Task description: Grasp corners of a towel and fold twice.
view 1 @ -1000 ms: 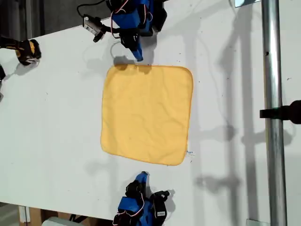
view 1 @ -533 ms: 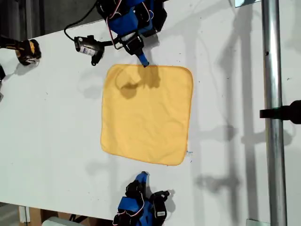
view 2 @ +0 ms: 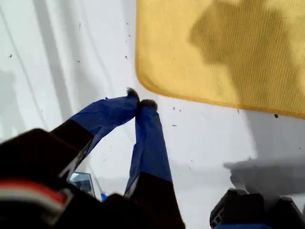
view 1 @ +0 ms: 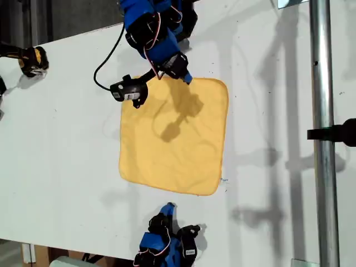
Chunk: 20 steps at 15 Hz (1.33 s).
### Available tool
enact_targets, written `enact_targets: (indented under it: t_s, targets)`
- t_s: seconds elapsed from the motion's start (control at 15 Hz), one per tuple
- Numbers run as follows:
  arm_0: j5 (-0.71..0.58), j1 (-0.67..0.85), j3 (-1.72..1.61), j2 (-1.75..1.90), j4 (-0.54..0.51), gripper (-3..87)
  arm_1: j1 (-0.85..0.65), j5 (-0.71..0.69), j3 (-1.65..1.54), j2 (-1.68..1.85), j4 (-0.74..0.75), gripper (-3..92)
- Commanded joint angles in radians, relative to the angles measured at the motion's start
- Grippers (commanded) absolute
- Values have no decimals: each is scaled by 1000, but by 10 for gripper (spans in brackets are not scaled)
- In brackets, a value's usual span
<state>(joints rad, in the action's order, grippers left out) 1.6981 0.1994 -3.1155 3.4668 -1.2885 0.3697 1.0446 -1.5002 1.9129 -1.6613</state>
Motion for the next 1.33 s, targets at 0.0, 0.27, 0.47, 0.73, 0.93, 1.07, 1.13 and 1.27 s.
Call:
enact_targets:
  t_s: [0.0,0.27,0.47,0.73,0.93,1.07,1.13,1.27]
  targets:
    - [12,14,-5,6,-3,-15,28,-2,81,-23,-3,-2]
    - [8,14,-5,6,-3,-15,51,37,78,3,-40,6]
    - [5,14,-5,6,-3,-15,43,34,91,20,-60,348]
    - [2,11,-5,6,-3,-15,35,40,101,-9,-114,451]
    - [2,11,-5,6,-3,-15,55,78,21,-95,-78,451]
    - [2,11,-5,6,-3,-15,91,137,-63,-155,15,448]
    - [3,11,-5,6,-3,-15,106,184,-120,-179,77,448]
    - [3,11,-5,6,-3,-15,137,245,-224,-222,195,445]
